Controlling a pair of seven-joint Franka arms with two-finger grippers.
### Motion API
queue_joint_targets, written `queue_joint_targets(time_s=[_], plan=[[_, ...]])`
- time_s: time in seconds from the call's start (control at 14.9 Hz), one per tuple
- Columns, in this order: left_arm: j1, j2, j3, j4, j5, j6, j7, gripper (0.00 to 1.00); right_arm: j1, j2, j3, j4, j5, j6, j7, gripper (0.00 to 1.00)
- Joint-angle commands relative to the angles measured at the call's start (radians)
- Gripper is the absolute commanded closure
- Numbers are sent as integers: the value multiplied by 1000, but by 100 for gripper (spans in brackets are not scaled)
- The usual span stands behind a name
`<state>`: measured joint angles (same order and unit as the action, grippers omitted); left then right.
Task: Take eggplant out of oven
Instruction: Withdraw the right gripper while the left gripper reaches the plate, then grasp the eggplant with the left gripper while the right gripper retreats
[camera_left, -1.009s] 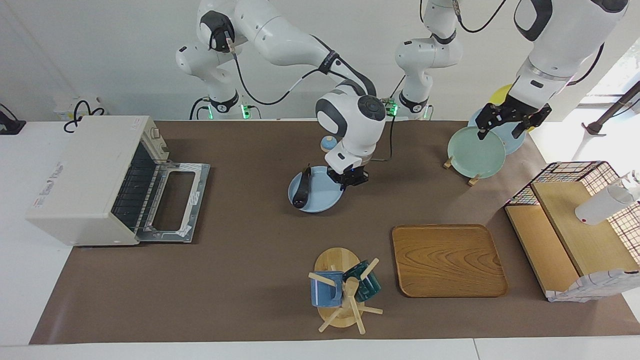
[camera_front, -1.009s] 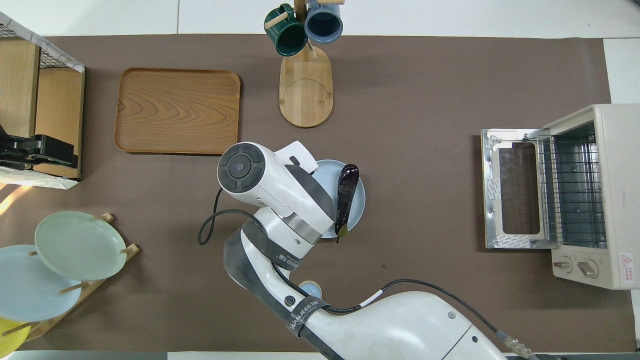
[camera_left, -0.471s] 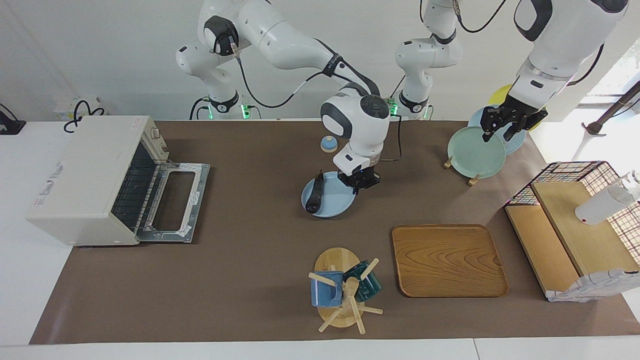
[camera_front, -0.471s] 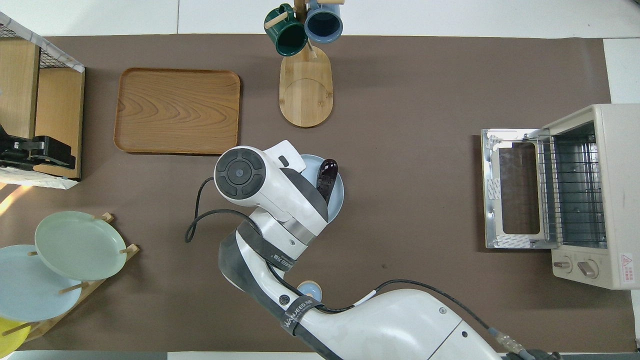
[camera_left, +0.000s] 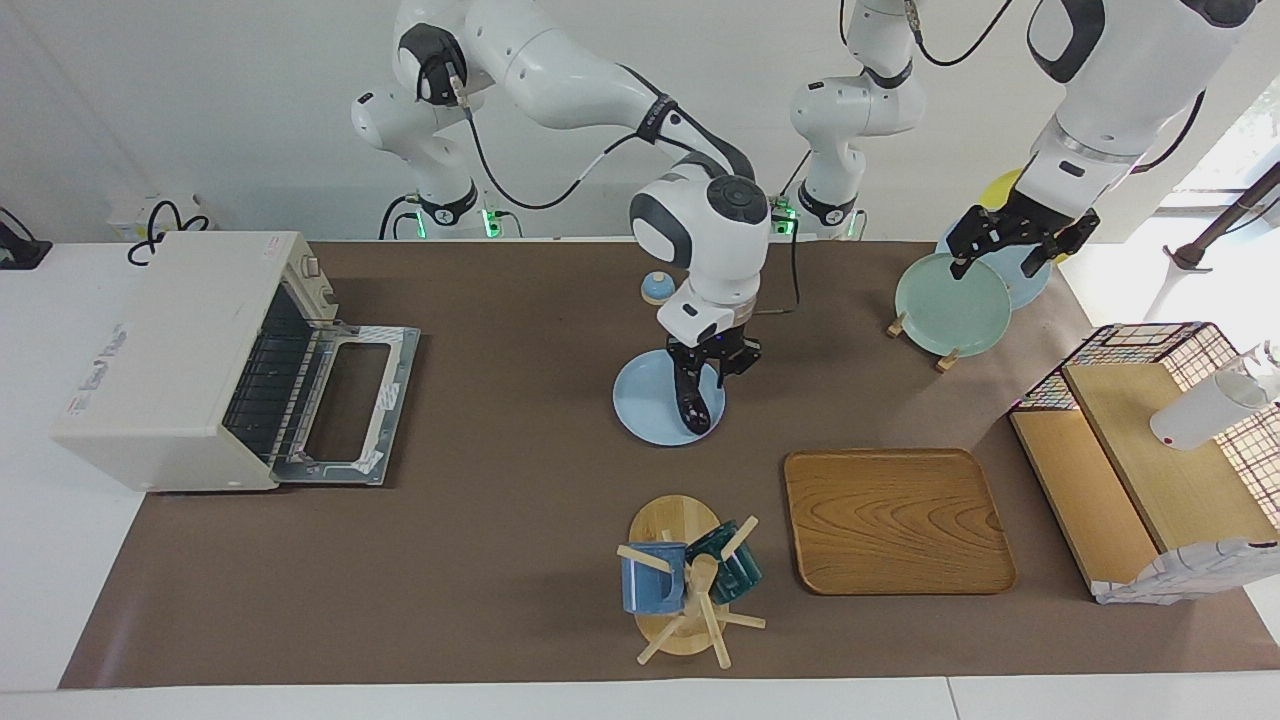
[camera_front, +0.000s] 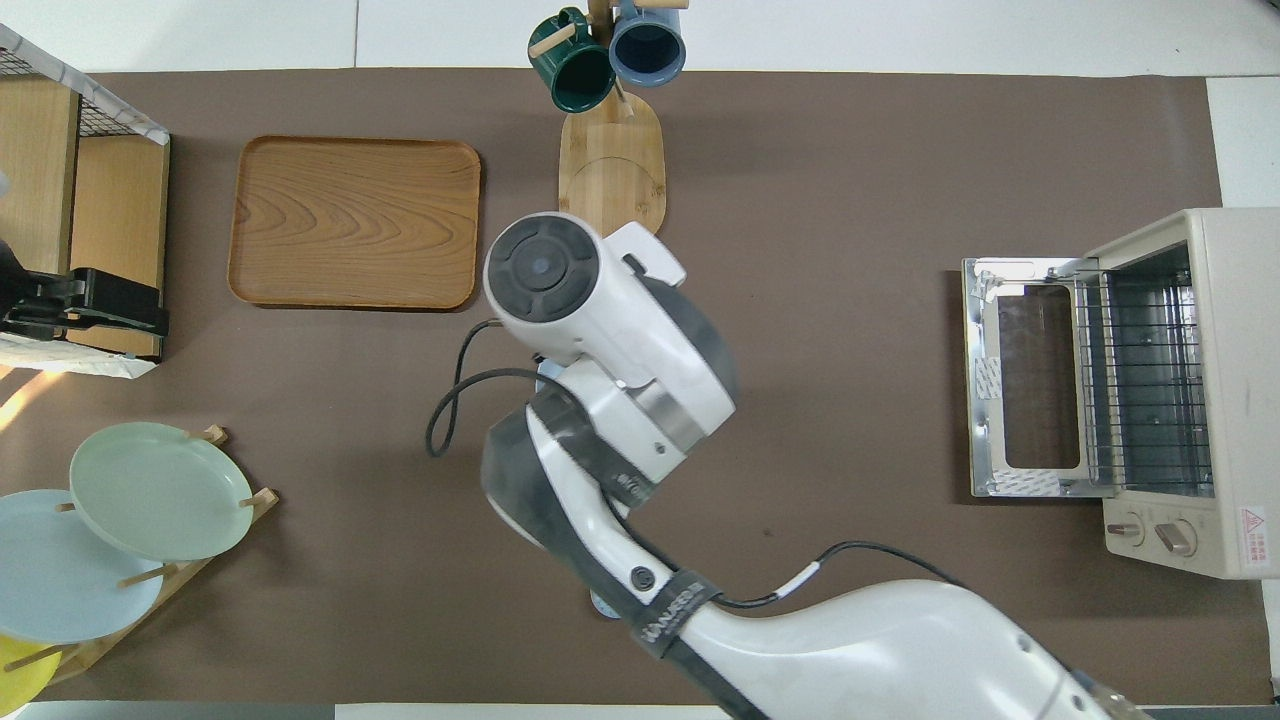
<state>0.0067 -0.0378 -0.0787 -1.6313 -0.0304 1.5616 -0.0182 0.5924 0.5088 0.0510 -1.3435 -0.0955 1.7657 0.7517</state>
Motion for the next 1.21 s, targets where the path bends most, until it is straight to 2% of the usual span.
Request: queue_joint_targets(time_s=[0.0,0.2,0.34,0.47,0.61,0.74,0.87,1.01,1.14], plan=[[3,-20,-6,-50,-39,47,6,0,-127,-134,16,-219,-106,-49,-61,100],[-52,-16,-16,-96,-89,96,-9,0,-308,-223,18,-539,-165,186,-115,100],[-128,-13,-16,-157,-109,173,-58,0,-342,-263,15,-664,-220,244,-158,100],[-238,-11,-16,-237,-137,276,-124,0,-378,-276,15,-695,-266,248,-184,100],[-321,10,-18,-262,-138,333,-201,0,-452,-274,17,-730,-303,322,-242,100],[-425,59,-16,-280,-140,433,-311,0,-482,-276,15,-792,-319,412,-247,100],[-511,104,-16,-323,-140,564,-403,0,-496,-277,17,-807,-323,425,-252,100],[-560,154,-16,-372,-140,691,-410,0,-496,-277,17,-809,-326,425,-255,100],[-586,209,-18,-381,-140,764,-411,0,-496,-277,17,-801,-386,408,-287,100]])
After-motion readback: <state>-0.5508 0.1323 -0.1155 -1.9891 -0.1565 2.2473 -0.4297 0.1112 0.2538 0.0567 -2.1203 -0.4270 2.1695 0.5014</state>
